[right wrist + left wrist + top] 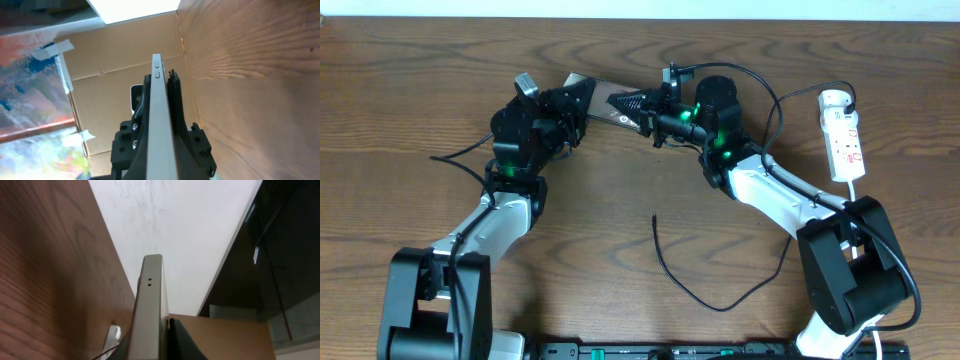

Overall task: Plug charger to phone and switch on socket
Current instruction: 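Regrasp the phone with the left gripper and release the right gripper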

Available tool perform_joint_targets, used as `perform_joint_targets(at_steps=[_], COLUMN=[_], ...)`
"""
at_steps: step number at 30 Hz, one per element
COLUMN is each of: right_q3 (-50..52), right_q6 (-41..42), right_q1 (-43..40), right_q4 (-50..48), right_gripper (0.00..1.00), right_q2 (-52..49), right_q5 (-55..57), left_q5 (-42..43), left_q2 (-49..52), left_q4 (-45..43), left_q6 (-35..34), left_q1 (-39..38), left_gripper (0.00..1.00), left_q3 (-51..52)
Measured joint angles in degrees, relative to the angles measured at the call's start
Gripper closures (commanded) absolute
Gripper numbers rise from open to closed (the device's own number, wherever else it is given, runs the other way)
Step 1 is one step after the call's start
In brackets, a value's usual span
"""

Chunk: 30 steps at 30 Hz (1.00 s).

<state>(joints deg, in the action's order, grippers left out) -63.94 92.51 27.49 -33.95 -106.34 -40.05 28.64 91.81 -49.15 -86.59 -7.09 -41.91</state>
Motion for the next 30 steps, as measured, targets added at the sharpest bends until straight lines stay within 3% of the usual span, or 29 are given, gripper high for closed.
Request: perform_joint_targets(at_steps=[9,17,19,25,30], right_q3=[0.00,0.00,0.00,0.00,0.00], right_q6=[0.96,0.48,0.09,-2.19,-4.26], right_q1=[0.17,0.42,0.50,1.14,1.31], right_q4=[0.02,0.33,0.52,0.26,0.28], right_gripper=[0.99,0.87,0.72,0.04,0.01], right_q2=[0.00,0.00,0.00,0.00,0.00], right_q5=[0.26,0.63,0.66,0.57,1.05], left_q5=[-0.28,-0.31,-0.35,-1.46,-1.99], left_q2=[0.00,0.00,0.00,0.00,0.00], left_q4=[-0.24,-0.17,-0.22,0.81,3.06], left_q6=[-2.23,-1.53,-0.63,2.12,2.86], left_q1=[0.04,0.13,0.13,0.22,1.88], left_gripper=[0.93,0.93,0.93,0.93,0.93], left_q3=[0.00,0.00,0.00,0.00,0.00])
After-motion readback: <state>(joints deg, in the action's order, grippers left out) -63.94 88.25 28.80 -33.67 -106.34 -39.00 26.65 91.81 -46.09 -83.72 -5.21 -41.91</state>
